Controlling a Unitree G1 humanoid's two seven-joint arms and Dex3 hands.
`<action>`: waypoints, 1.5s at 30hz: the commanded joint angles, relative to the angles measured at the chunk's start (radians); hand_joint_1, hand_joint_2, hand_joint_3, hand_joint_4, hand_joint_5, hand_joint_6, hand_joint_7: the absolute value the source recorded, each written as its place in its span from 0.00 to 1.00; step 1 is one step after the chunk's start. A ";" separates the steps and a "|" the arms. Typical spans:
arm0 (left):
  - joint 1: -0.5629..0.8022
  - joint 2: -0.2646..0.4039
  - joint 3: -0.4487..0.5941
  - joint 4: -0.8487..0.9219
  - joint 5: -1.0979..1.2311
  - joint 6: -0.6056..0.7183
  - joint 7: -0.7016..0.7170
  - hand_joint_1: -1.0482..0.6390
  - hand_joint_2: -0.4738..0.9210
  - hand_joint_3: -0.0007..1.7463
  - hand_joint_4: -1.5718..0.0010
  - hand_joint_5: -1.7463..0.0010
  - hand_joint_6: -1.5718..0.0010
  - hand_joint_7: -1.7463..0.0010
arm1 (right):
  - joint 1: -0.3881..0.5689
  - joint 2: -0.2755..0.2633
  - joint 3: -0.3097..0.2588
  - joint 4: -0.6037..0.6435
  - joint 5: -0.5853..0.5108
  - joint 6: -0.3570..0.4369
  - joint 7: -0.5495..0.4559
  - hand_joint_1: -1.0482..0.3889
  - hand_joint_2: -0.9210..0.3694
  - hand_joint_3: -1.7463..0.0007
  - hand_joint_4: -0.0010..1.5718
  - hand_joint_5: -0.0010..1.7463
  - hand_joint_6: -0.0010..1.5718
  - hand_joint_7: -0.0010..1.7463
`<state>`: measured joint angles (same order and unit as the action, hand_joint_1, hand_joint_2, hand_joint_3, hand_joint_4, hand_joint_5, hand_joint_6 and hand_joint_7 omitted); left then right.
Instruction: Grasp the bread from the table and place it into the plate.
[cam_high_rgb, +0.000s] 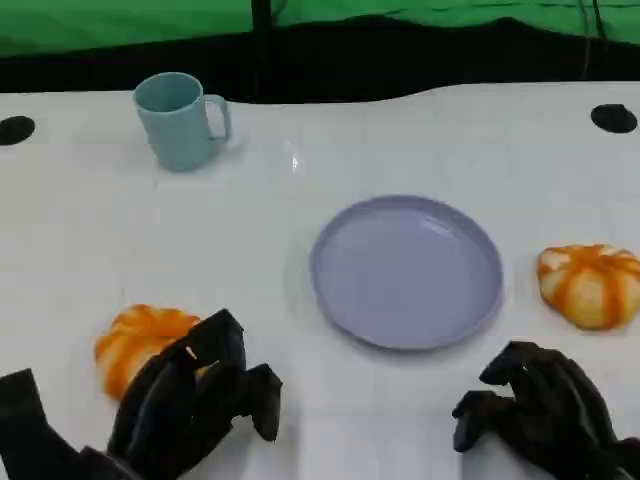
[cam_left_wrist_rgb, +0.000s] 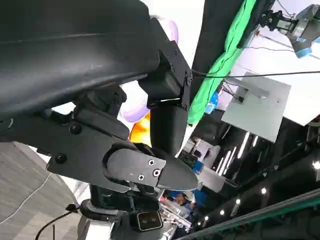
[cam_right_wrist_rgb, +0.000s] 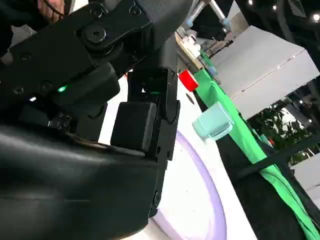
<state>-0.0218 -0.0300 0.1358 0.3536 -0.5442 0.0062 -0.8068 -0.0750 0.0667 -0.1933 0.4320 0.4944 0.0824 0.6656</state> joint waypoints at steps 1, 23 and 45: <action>0.006 0.005 0.004 -0.003 0.008 -0.013 0.008 0.16 1.00 0.08 0.43 0.00 0.57 0.00 | 0.008 -0.009 -0.004 -0.007 0.011 0.002 0.006 0.00 0.15 1.00 1.00 0.41 1.00 0.20; -0.002 0.009 0.015 -0.006 -0.006 0.019 0.011 0.18 1.00 0.06 0.42 0.00 0.57 0.00 | 0.009 -0.007 -0.007 -0.022 0.022 0.026 -0.001 0.01 0.16 1.00 1.00 0.41 1.00 0.20; -0.020 0.192 -0.050 -0.109 0.319 -0.338 0.084 0.19 1.00 0.13 0.68 0.34 0.65 0.78 | 0.004 -0.011 -0.002 -0.018 0.013 0.018 -0.004 0.01 0.15 1.00 1.00 0.42 1.00 0.20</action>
<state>-0.0411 0.1099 0.0945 0.2872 -0.2744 -0.3064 -0.7526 -0.0706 0.0668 -0.1956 0.4208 0.5064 0.1039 0.6603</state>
